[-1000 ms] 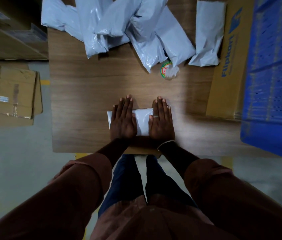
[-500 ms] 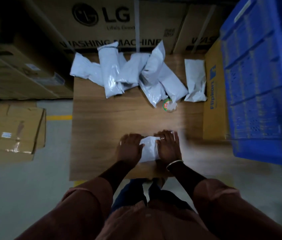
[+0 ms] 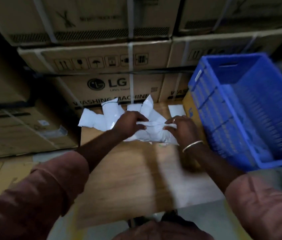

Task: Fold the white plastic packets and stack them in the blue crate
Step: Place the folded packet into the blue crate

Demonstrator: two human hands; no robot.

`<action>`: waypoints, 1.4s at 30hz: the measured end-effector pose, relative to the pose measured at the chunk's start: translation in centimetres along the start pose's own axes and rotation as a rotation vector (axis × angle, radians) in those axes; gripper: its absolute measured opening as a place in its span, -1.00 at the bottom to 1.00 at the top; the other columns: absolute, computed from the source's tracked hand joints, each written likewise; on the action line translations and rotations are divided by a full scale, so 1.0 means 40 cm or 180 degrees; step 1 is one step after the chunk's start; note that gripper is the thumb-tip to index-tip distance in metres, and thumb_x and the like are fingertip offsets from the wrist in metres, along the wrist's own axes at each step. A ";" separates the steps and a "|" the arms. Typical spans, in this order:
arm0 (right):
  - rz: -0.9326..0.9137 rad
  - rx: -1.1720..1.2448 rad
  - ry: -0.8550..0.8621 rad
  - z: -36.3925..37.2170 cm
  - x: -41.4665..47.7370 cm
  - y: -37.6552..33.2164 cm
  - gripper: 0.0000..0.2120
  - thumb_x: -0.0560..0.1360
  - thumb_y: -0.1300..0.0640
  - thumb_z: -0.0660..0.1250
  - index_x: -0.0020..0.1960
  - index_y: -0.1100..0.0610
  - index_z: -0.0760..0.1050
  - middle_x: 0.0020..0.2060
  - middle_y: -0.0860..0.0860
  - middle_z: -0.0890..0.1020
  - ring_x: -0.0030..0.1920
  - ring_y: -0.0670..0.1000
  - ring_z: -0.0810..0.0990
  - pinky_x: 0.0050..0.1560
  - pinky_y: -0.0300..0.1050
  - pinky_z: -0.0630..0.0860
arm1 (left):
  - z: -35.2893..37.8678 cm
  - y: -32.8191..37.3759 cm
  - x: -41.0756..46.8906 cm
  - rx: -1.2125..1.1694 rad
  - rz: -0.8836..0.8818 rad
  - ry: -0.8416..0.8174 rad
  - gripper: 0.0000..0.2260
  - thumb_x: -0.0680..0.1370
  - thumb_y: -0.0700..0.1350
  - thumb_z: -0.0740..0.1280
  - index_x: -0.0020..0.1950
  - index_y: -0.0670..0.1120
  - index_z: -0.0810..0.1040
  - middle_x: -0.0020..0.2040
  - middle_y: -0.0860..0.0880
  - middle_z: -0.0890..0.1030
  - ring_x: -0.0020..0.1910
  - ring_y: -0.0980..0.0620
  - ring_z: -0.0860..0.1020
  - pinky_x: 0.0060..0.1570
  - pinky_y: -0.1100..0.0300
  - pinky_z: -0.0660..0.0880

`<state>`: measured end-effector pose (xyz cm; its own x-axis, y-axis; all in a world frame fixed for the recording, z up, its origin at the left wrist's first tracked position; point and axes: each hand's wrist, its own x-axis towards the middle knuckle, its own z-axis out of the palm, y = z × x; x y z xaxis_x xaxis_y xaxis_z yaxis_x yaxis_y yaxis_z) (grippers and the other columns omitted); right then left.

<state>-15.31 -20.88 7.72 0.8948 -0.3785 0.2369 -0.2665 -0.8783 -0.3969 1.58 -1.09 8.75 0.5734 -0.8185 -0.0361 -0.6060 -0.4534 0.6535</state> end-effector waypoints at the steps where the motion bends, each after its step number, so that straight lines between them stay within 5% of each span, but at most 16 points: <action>1: 0.0039 0.0004 0.0048 -0.042 0.026 0.003 -0.73 0.39 -0.13 0.49 -0.07 0.06 0.69 -0.11 0.01 0.72 -0.06 0.09 0.65 0.03 0.03 0.57 | -0.038 0.038 0.033 0.0096 0.0172 -0.0044 -0.72 0.42 -0.06 0.57 0.12 -0.02 0.73 0.08 0.02 0.73 0.08 0.08 0.65 0.07 0.22 0.50; 4: 0.0226 0.0084 0.0151 -0.165 0.074 0.034 -0.55 0.37 -0.25 0.41 -0.05 0.13 0.68 -0.10 0.07 0.72 -0.01 0.12 0.65 0.05 0.05 0.57 | -0.116 0.148 0.128 0.0326 0.0437 -0.0183 -0.69 0.40 -0.25 0.55 0.13 -0.09 0.73 0.08 -0.04 0.73 0.08 0.06 0.65 0.00 0.32 0.42; 9: 0.0440 0.0360 0.0374 -0.347 0.081 0.116 -0.75 0.36 0.00 0.58 -0.07 0.14 0.70 -0.12 0.11 0.71 -0.06 0.12 0.65 0.01 0.02 0.56 | -0.125 0.333 0.253 0.0483 0.0951 -0.0200 -0.77 0.46 -0.27 0.46 0.08 -0.08 0.74 0.01 -0.01 0.74 0.01 0.08 0.67 -0.08 0.26 0.46; 13: 0.0703 0.0519 0.0559 -0.460 0.062 0.225 -0.76 0.33 0.00 0.60 -0.10 0.11 0.70 -0.17 0.06 0.71 -0.15 0.04 0.63 -0.03 -0.01 0.56 | -0.083 0.481 0.349 0.0381 0.1178 -0.0166 -0.79 0.45 -0.32 0.46 0.04 -0.14 0.74 -0.01 -0.09 0.75 0.00 -0.01 0.69 0.05 0.06 0.59; 16: 0.0757 0.0617 0.0675 -0.529 0.033 0.300 -0.84 0.35 0.03 0.59 -0.16 0.07 0.69 -0.24 -0.03 0.69 -0.31 -0.18 0.53 -0.13 -0.15 0.49 | -0.060 0.586 0.434 0.0415 0.1386 -0.0109 -0.73 0.43 -0.39 0.44 0.07 -0.16 0.74 0.03 -0.12 0.74 0.03 0.02 0.68 0.13 0.07 0.59; 20: 0.0990 0.1172 0.1013 -0.595 -0.001 0.384 -0.90 0.39 0.08 0.54 -0.28 0.00 0.66 -0.34 -0.07 0.69 -0.30 -0.17 0.63 -0.13 -0.11 0.56 | -0.054 0.716 0.539 0.0700 0.1568 -0.0307 -0.76 0.44 -0.38 0.47 0.07 -0.17 0.74 0.01 -0.14 0.74 0.04 -0.02 0.69 0.11 0.11 0.58; 24: 0.1266 0.1573 0.1242 -0.627 -0.007 0.429 -0.50 0.46 -0.26 0.39 -0.38 0.15 0.54 -0.46 0.07 0.59 -0.38 -0.08 0.57 -0.22 -0.03 0.54 | -0.054 0.821 0.619 0.0917 0.1801 -0.0330 -0.80 0.45 -0.29 0.52 0.05 -0.12 0.75 0.00 -0.10 0.75 0.05 0.03 0.68 0.08 0.20 0.52; 26: 0.1338 0.1501 0.1334 -0.650 -0.006 0.448 -0.50 0.47 -0.20 0.44 -0.37 0.21 0.54 -0.47 0.03 0.58 -0.42 -0.12 0.54 -0.28 -0.18 0.49 | -0.037 0.870 0.656 0.0919 0.1937 -0.0316 -0.81 0.46 -0.26 0.51 0.03 -0.06 0.75 -0.01 -0.06 0.75 0.04 0.04 0.69 0.13 0.09 0.58; 28: 0.1342 0.1160 0.1277 -0.679 -0.004 0.485 -0.74 0.41 -0.07 0.54 -0.20 0.13 0.68 -0.34 -0.06 0.66 -0.32 -0.17 0.60 -0.20 -0.33 0.49 | 0.000 0.906 0.690 0.0861 0.2026 -0.0262 -0.80 0.46 -0.25 0.51 0.04 -0.03 0.76 -0.01 -0.04 0.75 0.03 0.06 0.69 0.12 0.09 0.59; 36: 0.2127 0.0248 0.0832 -0.661 -0.046 0.678 -0.84 0.39 0.05 0.54 -0.13 0.12 0.70 -0.23 0.09 0.72 -0.15 0.10 0.68 -0.10 -0.07 0.56 | 0.242 0.954 0.814 0.1109 0.2122 -0.0799 -0.82 0.47 -0.24 0.50 0.06 -0.12 0.74 0.04 -0.06 0.74 0.03 0.03 0.69 0.05 0.29 0.44; 42: 0.2386 -0.0504 0.0309 -0.579 -0.059 0.708 -0.82 0.47 0.18 0.35 -0.05 0.23 0.68 -0.11 0.25 0.69 -0.06 0.23 0.67 -0.06 -0.01 0.56 | 0.424 0.909 0.896 0.1273 0.2010 -0.1235 -0.77 0.43 -0.33 0.44 0.00 -0.09 0.75 -0.04 -0.03 0.76 -0.01 0.07 0.69 0.06 0.20 0.55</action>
<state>-33.25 -51.63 16.47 0.4214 -0.9062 0.0344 -0.8435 -0.4056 -0.3521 -9.24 -52.90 18.41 -0.1248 -0.9904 -0.0587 -0.9409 0.0994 0.3237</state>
